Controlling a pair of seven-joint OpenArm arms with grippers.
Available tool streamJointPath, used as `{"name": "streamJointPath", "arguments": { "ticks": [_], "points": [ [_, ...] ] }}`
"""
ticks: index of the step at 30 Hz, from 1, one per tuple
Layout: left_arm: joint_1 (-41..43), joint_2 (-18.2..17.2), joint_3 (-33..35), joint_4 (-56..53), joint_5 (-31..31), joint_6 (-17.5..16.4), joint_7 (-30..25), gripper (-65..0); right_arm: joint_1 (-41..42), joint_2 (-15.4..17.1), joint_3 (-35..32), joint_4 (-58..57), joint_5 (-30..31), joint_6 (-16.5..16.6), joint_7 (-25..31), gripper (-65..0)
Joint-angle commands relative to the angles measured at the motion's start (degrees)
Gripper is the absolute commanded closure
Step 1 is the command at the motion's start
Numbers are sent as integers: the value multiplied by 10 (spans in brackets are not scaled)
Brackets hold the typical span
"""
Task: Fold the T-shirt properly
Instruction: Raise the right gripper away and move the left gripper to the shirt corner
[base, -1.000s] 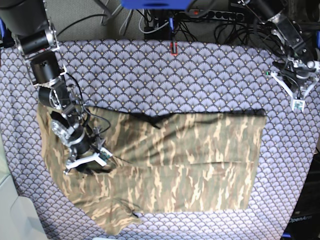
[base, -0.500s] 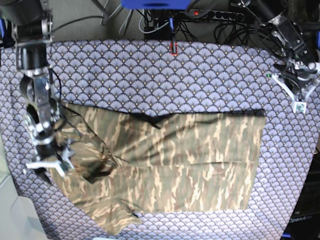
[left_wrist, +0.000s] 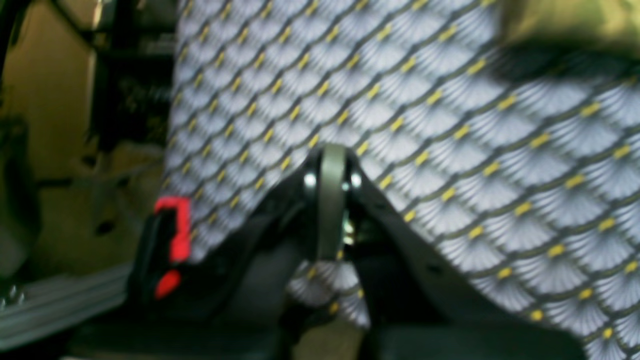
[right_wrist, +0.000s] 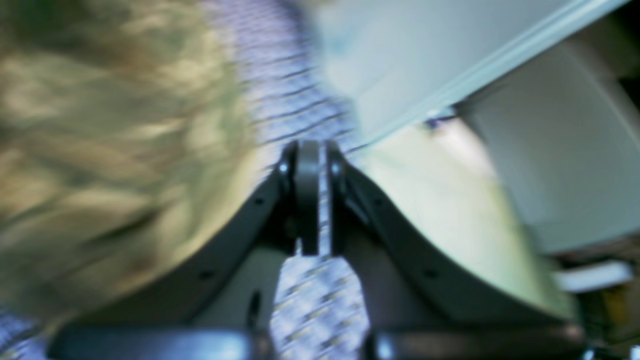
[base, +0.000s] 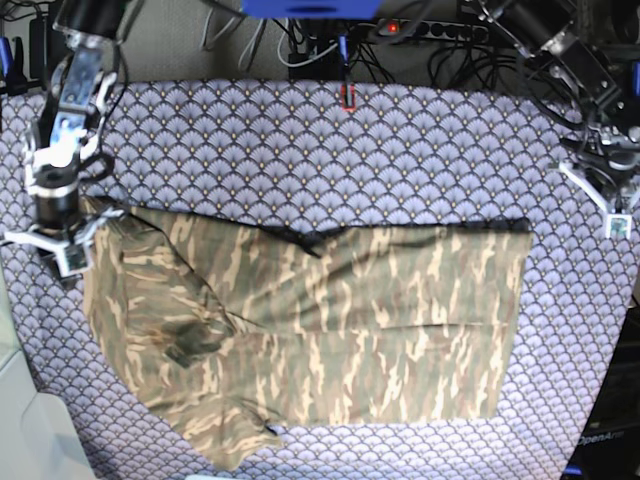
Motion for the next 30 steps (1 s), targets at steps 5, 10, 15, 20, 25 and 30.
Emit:
{"name": "streamJointPath", "arguments": {
  "ticks": [5,10,15,20,25,30],
  "points": [
    [-11,5,0,7,-8,3,-14,-152,-15,-99,101,61,68,155,16,-139],
    [-28,35,1,11,-8,3,-19,-424,-4,-134,163,66,76,173,7,-248],
    [-61,59,1,6,-8,3,-16,-490,19,-134,194,65,77,173,-49,-352],
    [-97,80,2,-24,-8,3,-21,-490,44,-134,225,64,77,173,-70,-364],
    [-139,80,-5,-117,-8,3,-45,-490,39,-134,232,64,77,173,-70,-364],
    [-173,105,-64,-162,-8,3,-108,-490,20,-134,232,64,76,173,-69,-363]
  ]
}}
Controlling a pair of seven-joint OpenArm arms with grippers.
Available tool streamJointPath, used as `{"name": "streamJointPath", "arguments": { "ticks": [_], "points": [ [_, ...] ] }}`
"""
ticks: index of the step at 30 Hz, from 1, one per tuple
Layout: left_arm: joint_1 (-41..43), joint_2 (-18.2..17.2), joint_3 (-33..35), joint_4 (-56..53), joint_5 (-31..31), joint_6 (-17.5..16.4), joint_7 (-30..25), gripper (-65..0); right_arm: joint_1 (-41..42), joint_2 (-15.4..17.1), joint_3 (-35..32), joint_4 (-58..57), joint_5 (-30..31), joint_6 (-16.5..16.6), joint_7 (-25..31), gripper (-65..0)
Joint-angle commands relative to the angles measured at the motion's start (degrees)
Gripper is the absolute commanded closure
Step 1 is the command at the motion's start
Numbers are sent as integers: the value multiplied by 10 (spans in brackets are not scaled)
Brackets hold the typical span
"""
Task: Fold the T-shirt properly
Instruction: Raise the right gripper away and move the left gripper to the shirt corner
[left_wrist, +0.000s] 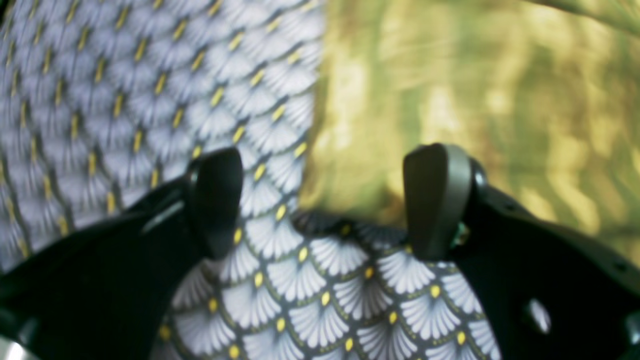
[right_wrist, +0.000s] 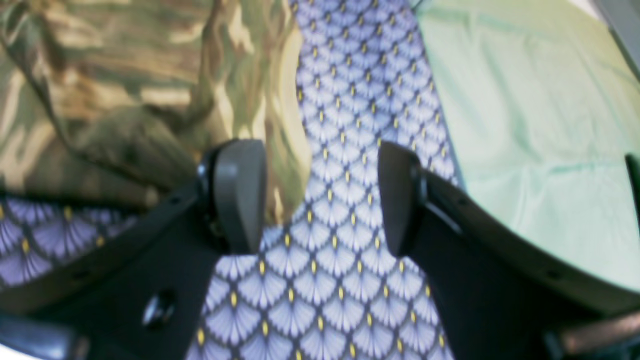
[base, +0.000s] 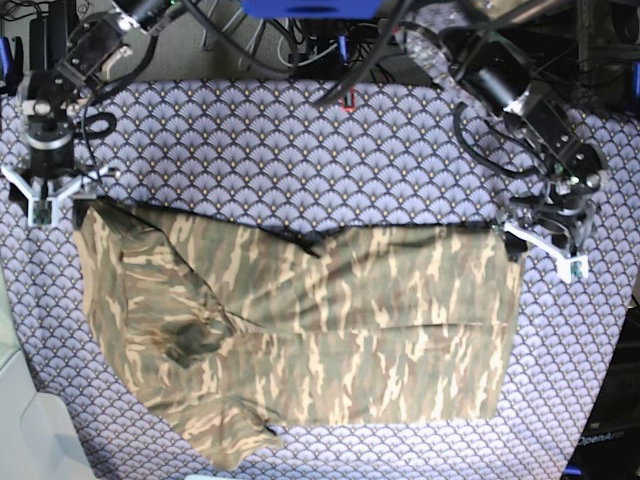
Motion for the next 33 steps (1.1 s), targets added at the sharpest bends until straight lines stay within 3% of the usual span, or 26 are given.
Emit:
{"name": "streamJointPath", "arguments": {
  "ticks": [1,20,22,27,29,33],
  "points": [
    [-21,-3,-7,4,-12,-5,-15,-490,5,4,0,10,9,-5,17,-363],
    [-25,-8,-32,-88,-13,-5,-58,-477,-8,9,19,10,8,-5,17,-363],
    [-25,-8,-32,-89,-13,-5,-58,-402,-4,9,31,10,8,-5,17,-363],
    [-25,-9,-31,-89,-13,-5,-54,-102,-2,9,58,10,8,-5,17,-362],
    [-25,-11,-30,-89,-12,-5,-53,-18,-2,9,58,12,8,-5,15,-363],
    [-23,-13,-30,-88,-8,-5,-53,0,-2,9,58,13,9,-5,13,-365]
  ]
}}
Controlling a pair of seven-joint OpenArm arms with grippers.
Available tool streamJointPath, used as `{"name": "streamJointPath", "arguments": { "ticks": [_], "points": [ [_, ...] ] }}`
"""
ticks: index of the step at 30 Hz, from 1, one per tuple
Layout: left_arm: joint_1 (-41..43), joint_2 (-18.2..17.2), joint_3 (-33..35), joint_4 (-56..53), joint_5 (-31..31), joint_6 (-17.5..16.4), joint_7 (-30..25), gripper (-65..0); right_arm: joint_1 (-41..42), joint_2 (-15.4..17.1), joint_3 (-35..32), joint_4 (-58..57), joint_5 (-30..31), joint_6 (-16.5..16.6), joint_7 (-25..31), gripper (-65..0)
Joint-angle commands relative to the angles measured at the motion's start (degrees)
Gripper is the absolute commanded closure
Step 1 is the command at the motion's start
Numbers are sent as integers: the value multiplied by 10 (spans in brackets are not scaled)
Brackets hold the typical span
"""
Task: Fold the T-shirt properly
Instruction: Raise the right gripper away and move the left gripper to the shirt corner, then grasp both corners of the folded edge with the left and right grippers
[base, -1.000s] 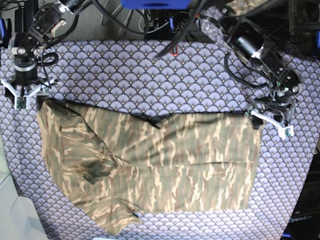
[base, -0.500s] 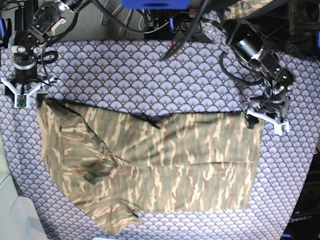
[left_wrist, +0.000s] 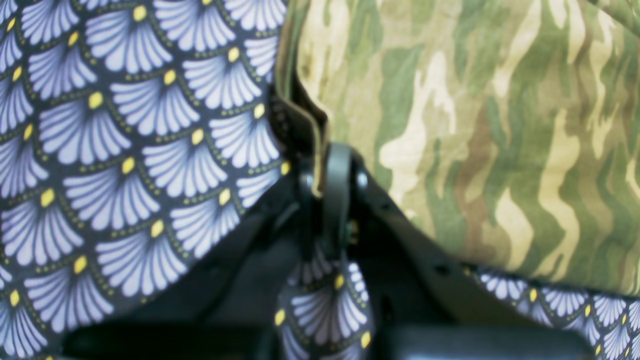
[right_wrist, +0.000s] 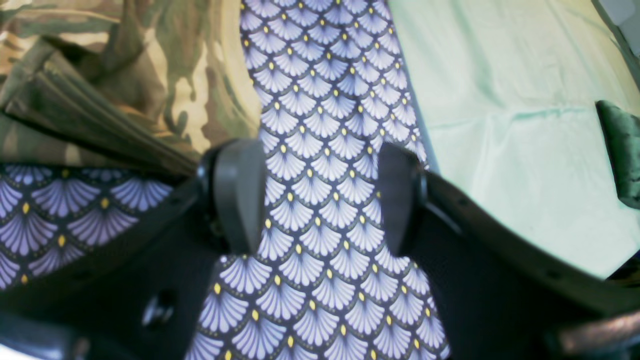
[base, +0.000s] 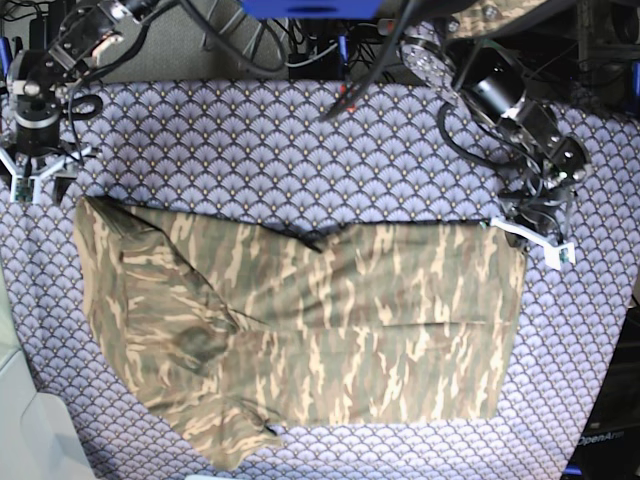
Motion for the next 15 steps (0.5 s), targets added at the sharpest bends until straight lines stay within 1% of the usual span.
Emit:
{"name": "streamJointPath", "arguments": {
  "ticks": [1,7,11,15],
  "points": [
    [-9,-7,2,12,-3,0,-8,0,3,5,1,13,9,-4,13,-365],
    [-8,-38,2,10,-3,0,-8,0,-1,2,-7,7,8,-4,13,-365],
    [-8,-39,2,11,-3,0,-8,0,-17,2,-37,-18,8,-4,13,-365],
    [-7,-47,2,11,-2,0,-8,0,-20,2,-43,-28,7,-4,12,-365]
  ]
}}
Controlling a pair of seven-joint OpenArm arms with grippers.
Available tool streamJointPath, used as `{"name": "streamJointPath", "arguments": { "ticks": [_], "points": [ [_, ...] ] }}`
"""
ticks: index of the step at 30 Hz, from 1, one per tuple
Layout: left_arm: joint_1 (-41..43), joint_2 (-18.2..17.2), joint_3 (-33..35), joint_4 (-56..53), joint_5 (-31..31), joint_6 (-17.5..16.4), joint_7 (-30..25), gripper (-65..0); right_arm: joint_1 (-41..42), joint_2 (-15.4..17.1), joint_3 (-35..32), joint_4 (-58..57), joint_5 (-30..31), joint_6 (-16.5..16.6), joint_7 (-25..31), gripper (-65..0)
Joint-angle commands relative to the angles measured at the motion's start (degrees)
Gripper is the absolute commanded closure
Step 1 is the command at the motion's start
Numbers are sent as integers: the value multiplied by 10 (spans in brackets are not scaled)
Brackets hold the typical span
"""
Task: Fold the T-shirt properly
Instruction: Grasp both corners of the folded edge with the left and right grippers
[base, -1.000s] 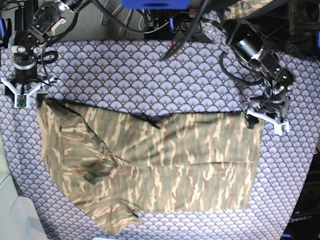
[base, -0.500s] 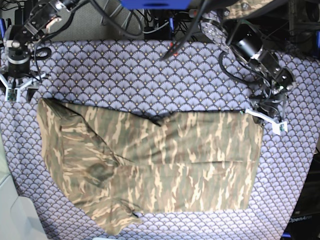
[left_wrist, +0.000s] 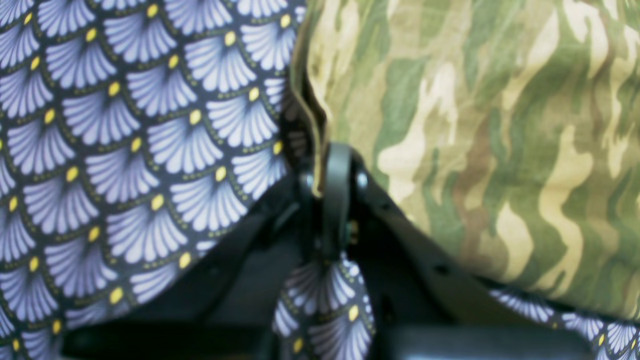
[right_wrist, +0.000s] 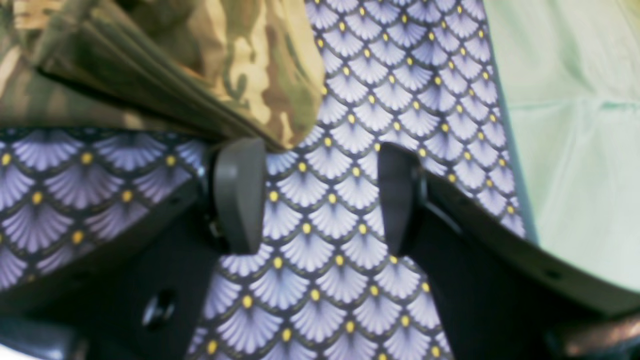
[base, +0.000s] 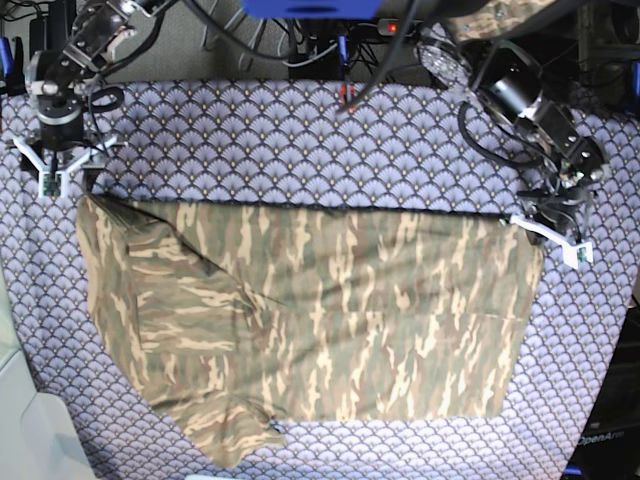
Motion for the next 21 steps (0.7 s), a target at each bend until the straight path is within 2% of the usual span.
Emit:
{"name": "streamJointPath", "arguments": {
  "ticks": [1,6,12,21],
  "points": [
    [-10,-10,2,10,-6,1,-10,0,-2,5,0,10,9,-4,14,-365],
    [-10,-10,2,10,-6,1,-10,0,-16,5,-13,10,9,-4,14,-365],
    [-10,-10,3,10,-6,1,-10,0,-42,5,-67,10,9,-4,14,-365],
    [-9,-10,3,10,-6,1,-10,0,2,15,-70,-16,-6,-4,14,-365]
  ]
}}
